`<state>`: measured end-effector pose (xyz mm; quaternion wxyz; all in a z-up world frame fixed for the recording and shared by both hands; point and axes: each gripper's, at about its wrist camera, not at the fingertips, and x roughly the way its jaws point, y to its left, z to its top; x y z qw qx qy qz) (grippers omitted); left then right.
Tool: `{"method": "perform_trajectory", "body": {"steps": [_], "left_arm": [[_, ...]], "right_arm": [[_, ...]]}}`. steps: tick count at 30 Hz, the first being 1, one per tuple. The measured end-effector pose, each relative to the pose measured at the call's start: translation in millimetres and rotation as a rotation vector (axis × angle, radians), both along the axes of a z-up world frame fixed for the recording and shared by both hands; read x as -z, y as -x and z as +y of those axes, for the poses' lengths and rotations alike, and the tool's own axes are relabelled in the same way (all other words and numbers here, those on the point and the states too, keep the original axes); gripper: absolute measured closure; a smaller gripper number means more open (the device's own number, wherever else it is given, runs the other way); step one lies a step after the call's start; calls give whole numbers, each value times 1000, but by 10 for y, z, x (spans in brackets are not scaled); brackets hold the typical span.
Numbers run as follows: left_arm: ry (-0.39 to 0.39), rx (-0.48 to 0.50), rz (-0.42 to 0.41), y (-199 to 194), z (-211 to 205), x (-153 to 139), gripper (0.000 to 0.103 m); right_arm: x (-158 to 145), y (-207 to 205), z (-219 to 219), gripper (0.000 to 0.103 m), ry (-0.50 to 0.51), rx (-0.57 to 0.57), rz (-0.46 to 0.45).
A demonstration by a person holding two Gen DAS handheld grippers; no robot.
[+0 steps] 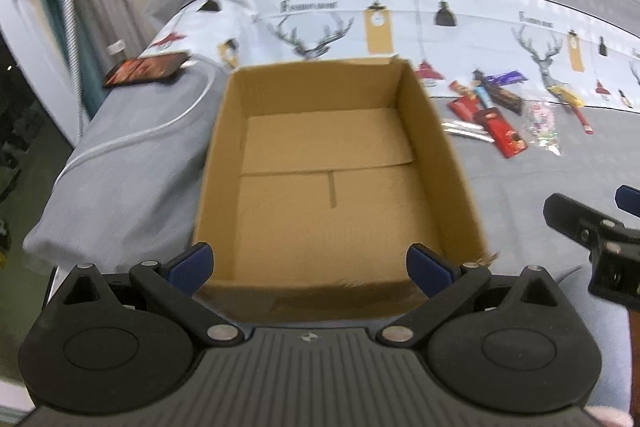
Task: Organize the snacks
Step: 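Move both tools from the box toward the snack pile, then grasp the silver stick pack with the left gripper while the right grasps the pink candy bag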
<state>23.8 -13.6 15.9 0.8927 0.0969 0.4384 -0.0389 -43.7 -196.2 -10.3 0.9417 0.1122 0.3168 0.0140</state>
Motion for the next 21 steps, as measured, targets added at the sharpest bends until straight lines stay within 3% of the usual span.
{"method": "perform_trajectory", "body": {"steps": [6,10,17,21], "left_arm": [[19,96,9,-219,-657,-76,0],[63,161,77,-534,-1237,-6,0],[161,148,303,-1415,-2225,499,0],[95,95,290,-1959,-2751,873,0]], "right_arm": [[-8,-42,-632,0,-6,143,-15],[75,-71,-1170,0,0,267,10],[393,-252,-2129,0,-65,432,84],[654,-558,-2532,0,-103,476,140]]}}
